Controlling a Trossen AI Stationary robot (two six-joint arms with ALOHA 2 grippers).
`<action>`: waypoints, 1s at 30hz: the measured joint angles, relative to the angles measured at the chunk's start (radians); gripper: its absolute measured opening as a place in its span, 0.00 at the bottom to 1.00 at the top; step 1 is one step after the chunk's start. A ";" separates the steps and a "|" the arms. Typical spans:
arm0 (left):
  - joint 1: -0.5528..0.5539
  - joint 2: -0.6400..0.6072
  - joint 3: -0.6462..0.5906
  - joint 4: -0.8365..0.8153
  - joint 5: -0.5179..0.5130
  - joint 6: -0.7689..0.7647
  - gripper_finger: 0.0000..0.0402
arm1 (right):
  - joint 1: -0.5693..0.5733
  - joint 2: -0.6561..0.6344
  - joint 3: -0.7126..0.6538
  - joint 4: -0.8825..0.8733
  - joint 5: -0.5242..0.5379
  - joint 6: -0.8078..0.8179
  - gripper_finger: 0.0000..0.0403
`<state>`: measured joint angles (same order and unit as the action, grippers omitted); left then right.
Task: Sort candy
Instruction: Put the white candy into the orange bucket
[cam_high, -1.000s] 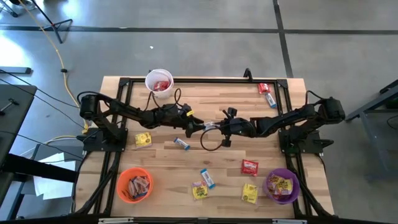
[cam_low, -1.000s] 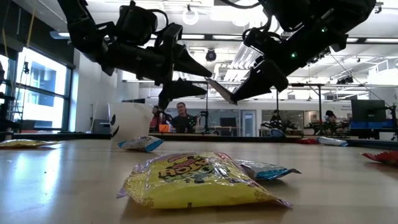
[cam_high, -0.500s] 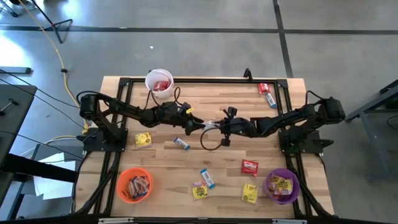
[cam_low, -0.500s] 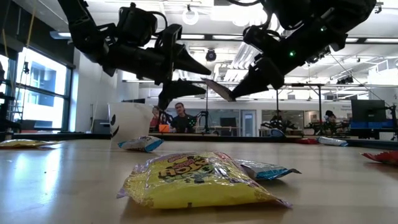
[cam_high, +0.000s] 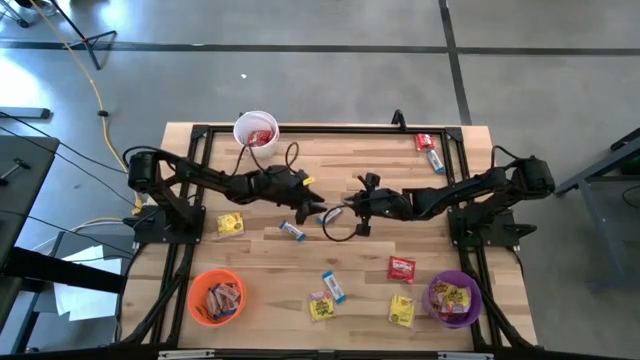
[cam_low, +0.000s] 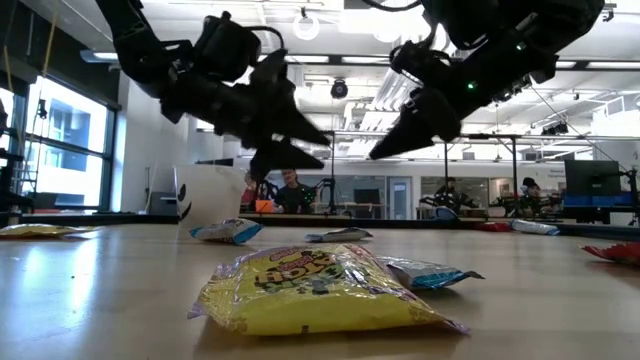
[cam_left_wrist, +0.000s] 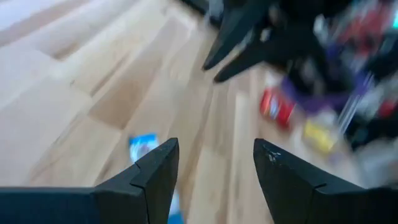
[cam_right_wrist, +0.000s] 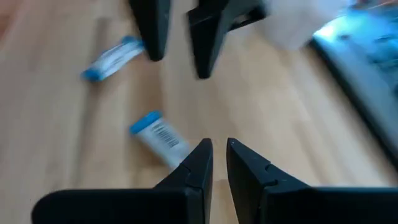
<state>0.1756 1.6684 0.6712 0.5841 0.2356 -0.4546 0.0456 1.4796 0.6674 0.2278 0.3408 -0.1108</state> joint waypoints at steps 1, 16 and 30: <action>-0.005 0.000 0.000 -0.027 0.000 0.048 0.48 | 0.000 0.000 0.000 -0.018 -0.030 0.007 0.10; -0.162 0.100 0.210 -0.429 -0.384 0.361 0.48 | -0.046 0.000 0.000 -0.065 -0.054 0.085 0.39; -0.133 0.282 0.334 -0.474 -0.372 0.325 0.47 | -0.017 0.000 0.000 -0.236 0.071 0.157 0.35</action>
<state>0.0422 1.9507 1.0054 0.1100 -0.1360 -0.1295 0.0288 1.4796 0.6674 -0.0078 0.4114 0.0460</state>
